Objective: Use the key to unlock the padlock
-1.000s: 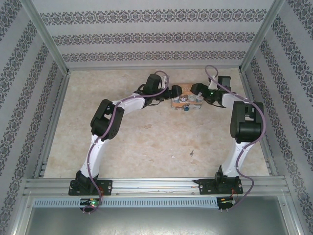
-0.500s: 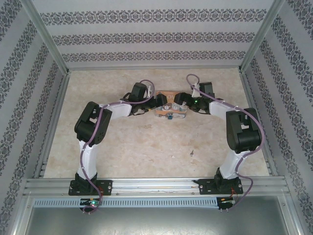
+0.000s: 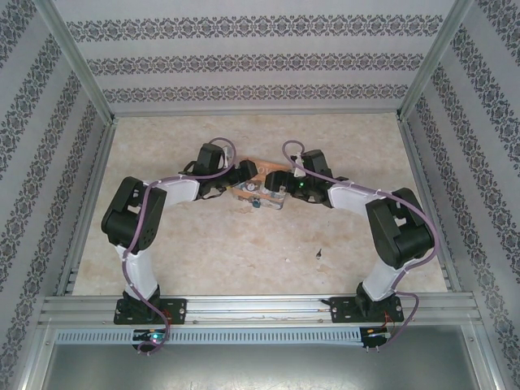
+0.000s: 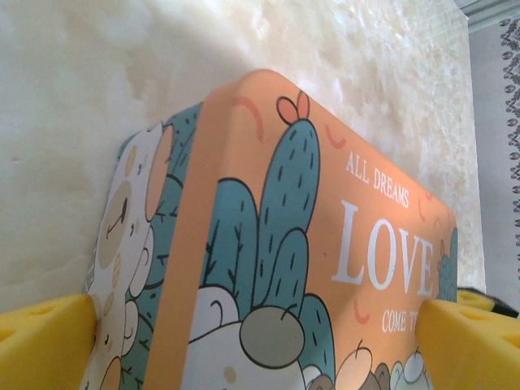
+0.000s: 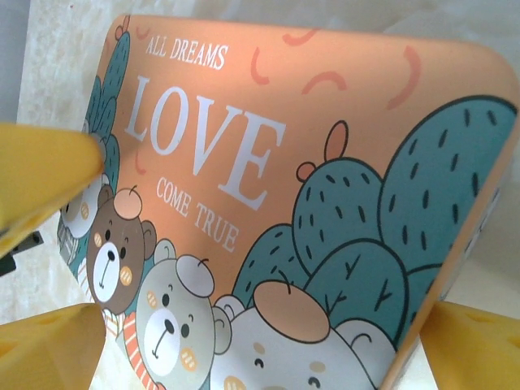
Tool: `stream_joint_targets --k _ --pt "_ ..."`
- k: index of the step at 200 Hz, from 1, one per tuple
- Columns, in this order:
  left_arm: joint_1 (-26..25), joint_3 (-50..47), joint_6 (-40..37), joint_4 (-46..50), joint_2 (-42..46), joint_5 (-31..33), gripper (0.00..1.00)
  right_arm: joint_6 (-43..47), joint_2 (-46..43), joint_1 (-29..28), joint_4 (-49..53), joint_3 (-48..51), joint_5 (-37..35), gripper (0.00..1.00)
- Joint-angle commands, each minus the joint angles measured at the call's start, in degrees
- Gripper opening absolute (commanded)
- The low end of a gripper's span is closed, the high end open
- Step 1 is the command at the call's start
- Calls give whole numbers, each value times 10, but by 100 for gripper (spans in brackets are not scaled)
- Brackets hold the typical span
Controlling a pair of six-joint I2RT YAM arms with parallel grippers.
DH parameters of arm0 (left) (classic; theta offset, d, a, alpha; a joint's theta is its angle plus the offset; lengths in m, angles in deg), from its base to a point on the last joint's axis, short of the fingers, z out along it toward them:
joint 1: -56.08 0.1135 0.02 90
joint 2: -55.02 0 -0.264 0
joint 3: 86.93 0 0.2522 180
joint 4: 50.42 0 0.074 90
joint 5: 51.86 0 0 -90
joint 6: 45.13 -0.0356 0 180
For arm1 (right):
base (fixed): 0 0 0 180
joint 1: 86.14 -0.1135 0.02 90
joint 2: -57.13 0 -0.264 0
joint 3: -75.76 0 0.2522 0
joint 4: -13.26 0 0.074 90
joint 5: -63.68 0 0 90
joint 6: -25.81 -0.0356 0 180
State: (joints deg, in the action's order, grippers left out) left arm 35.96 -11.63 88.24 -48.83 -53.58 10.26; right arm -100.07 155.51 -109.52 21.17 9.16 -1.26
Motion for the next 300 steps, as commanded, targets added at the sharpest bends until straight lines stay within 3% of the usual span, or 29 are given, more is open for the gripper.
stream_joint_targets --k 1,75,138,175,207,300 --pt "5 -9 -8 -39 26 -45 99 -22 -13 -24 -10 14 3 98" --pt "59 -46 -43 -23 72 -36 99 5 -77 -27 130 2 -167 99" --pt "91 -140 -96 -22 216 23 99 11 -202 -27 343 18 -267 98" --pt "92 -208 -128 -15 311 80 99 -40 -265 -28 484 50 -262 98" --pt "91 -243 -136 -7 361 130 99 -65 -292 -29 555 86 -239 82" --pt "92 -255 -125 -3 384 151 99 -89 -216 -98 526 130 -191 55"
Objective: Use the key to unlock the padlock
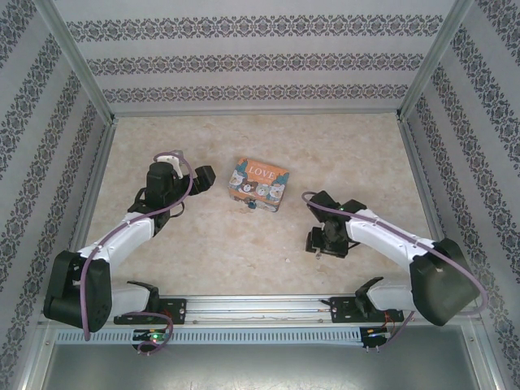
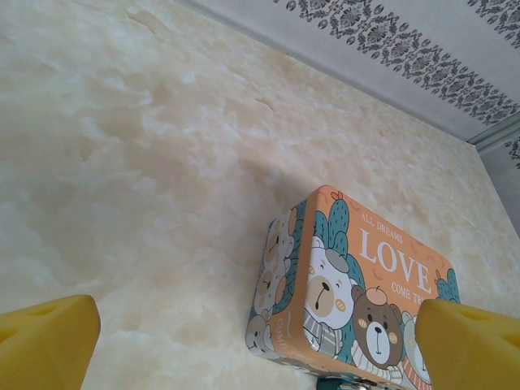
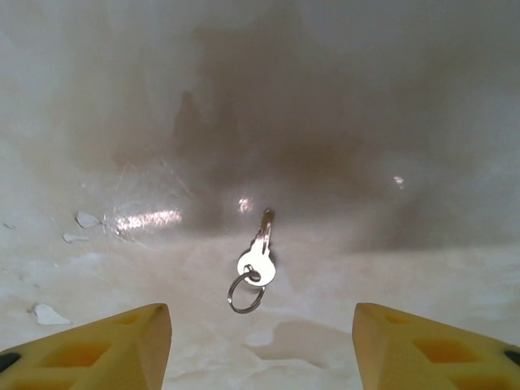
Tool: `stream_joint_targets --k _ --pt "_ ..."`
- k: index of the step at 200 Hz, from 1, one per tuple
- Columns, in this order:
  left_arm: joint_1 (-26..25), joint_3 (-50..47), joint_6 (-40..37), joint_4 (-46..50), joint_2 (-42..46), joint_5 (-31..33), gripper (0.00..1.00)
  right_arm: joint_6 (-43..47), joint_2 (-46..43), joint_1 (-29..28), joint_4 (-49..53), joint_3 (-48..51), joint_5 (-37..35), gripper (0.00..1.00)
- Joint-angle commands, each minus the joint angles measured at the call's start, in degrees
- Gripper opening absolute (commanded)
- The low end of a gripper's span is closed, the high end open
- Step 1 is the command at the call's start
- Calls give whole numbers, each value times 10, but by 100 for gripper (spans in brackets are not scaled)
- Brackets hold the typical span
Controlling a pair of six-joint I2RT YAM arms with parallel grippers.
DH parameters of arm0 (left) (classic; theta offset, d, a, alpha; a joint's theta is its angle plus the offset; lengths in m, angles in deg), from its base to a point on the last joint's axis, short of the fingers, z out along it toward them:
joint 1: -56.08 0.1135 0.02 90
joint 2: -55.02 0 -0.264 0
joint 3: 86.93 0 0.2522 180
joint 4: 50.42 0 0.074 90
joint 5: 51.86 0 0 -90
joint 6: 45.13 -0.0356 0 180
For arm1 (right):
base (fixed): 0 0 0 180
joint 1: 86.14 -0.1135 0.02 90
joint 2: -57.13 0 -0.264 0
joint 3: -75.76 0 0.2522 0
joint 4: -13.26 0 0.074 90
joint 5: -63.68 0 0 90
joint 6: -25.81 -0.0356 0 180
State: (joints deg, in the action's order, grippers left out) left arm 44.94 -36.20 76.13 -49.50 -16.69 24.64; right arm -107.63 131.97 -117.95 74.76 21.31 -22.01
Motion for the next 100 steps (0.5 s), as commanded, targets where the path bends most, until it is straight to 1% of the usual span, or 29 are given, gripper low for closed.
stream_joint_targets --k 1,37,100 --pt "2 -9 -4 4 15 7 99 -14 21 -14 -11 8 17 55" --pt "2 -7 -9 12 23 1 99 -23 38 -15 -52 28 35 45" --pt "2 -11 -1 16 32 2 99 -11 46 -12 -48 32 18 31"
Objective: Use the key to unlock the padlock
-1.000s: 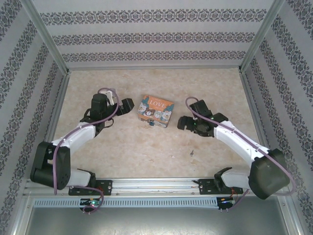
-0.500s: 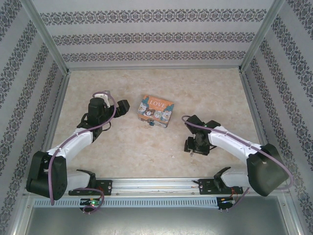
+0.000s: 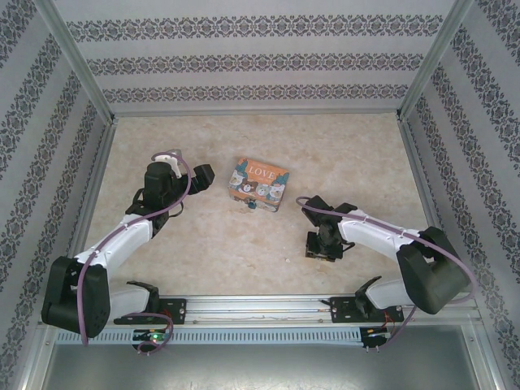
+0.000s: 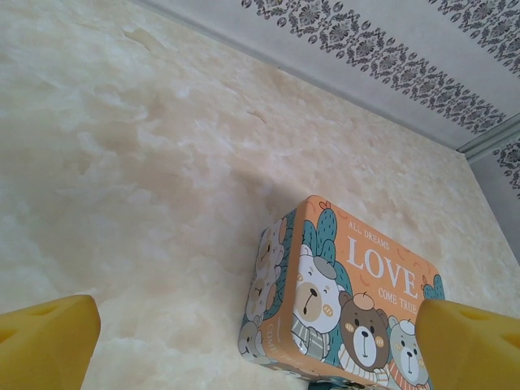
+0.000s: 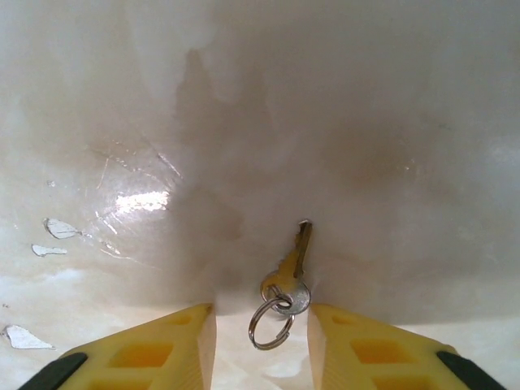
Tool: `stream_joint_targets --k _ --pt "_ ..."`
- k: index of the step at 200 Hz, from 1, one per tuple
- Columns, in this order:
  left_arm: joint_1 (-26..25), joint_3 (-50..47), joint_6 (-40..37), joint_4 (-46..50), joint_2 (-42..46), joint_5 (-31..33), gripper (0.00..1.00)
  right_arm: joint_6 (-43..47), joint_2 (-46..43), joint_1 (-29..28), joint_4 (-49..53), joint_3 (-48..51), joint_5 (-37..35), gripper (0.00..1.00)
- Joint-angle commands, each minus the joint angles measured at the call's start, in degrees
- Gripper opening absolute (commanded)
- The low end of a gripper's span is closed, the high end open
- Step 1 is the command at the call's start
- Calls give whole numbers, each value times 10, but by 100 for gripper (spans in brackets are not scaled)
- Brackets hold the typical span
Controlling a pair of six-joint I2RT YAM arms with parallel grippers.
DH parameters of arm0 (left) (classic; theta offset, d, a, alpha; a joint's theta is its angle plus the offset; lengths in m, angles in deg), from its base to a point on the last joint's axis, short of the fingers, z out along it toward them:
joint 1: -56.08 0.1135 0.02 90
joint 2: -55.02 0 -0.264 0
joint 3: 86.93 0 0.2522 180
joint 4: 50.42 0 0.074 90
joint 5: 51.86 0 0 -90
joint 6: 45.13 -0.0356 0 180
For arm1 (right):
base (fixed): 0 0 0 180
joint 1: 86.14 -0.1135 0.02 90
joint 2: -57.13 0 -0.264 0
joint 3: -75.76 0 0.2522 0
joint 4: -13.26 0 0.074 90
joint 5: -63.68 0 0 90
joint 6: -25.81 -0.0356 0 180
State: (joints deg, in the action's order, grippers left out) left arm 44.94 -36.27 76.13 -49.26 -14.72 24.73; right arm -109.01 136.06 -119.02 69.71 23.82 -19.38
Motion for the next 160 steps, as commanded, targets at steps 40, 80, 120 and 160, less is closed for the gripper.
stream_joint_targets --k 40,80,120,160 --pt "2 -11 2 14 15 1 99 5 3 1 5 12 -14 26" --pt "2 -11 1 14 17 2 99 11 -1 3 12 13 -17 21" --pt "2 -12 -2 14 18 5 99 14 -10 4 16 13 -19 16" --pt "2 -10 -4 17 22 9 99 17 -16 5 20 10 -20 8"
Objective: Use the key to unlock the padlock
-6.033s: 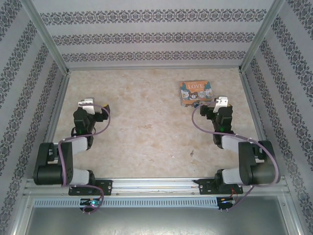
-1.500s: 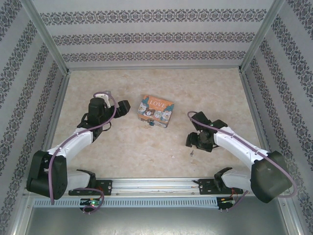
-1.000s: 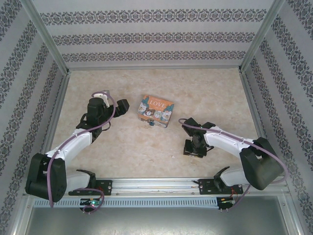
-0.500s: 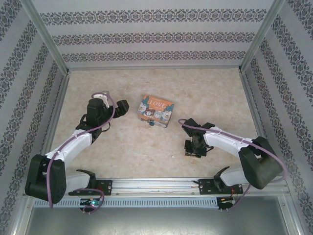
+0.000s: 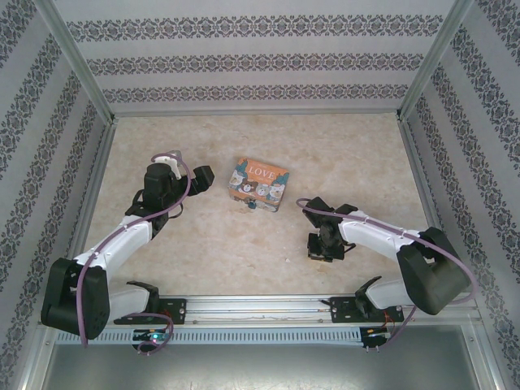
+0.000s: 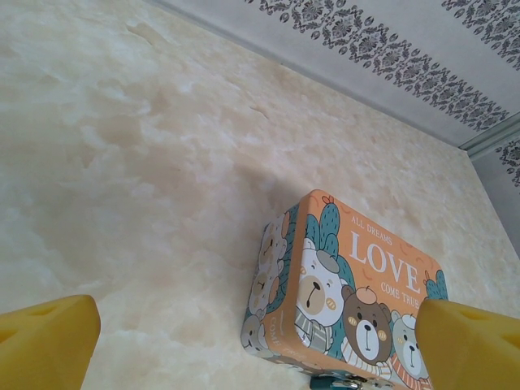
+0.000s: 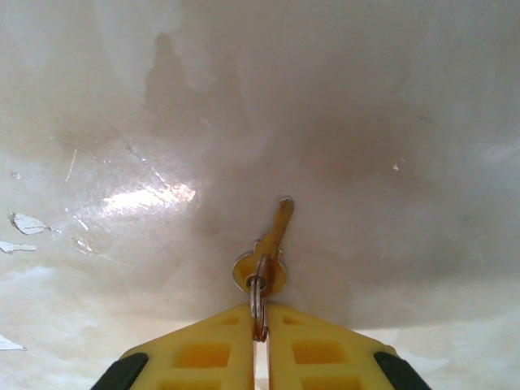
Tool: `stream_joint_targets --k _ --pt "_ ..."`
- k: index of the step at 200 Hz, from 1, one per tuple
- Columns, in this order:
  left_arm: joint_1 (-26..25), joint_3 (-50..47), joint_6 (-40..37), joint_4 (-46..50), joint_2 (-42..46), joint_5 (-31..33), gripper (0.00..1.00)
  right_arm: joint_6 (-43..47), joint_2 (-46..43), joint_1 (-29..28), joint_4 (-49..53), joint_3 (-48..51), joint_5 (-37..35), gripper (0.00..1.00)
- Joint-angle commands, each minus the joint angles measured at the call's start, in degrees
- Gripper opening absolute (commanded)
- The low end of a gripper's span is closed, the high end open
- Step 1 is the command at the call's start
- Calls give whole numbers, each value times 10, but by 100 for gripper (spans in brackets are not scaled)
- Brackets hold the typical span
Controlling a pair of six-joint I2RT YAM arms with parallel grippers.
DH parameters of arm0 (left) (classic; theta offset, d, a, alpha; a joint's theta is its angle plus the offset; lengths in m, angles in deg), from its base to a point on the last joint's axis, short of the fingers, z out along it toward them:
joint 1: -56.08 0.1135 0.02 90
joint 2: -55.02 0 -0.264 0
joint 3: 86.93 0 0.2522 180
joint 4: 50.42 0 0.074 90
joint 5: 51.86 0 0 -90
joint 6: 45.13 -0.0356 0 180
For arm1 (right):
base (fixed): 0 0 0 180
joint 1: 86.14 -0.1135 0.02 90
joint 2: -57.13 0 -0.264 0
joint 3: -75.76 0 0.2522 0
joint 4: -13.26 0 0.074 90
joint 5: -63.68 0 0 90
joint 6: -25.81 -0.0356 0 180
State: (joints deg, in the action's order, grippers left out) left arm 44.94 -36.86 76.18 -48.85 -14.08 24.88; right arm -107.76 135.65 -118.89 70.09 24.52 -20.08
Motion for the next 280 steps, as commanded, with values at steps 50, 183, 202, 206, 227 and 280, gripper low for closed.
stream_joint_targets --k 50,183,202,206,227,280 --pt "3 1 -4 33 36 10 99 30 -29 4 27 -18 -34 0" --pt "-5 77 222 96 52 -172 97 270 -177 -2 -201 -122 -36 0" --pt "-20 92 257 84 45 -193 97 296 -174 -3 -248 -133 -9 0" --pt "-24 96 262 83 44 -195 97 299 -173 -3 -257 -136 -3 0" --pt "-40 113 298 72 34 -208 96 312 -159 -5 -302 -151 26 0" --pt "-71 95 486 -99 11 -212 95 310 -115 -31 -429 -173 84 0"
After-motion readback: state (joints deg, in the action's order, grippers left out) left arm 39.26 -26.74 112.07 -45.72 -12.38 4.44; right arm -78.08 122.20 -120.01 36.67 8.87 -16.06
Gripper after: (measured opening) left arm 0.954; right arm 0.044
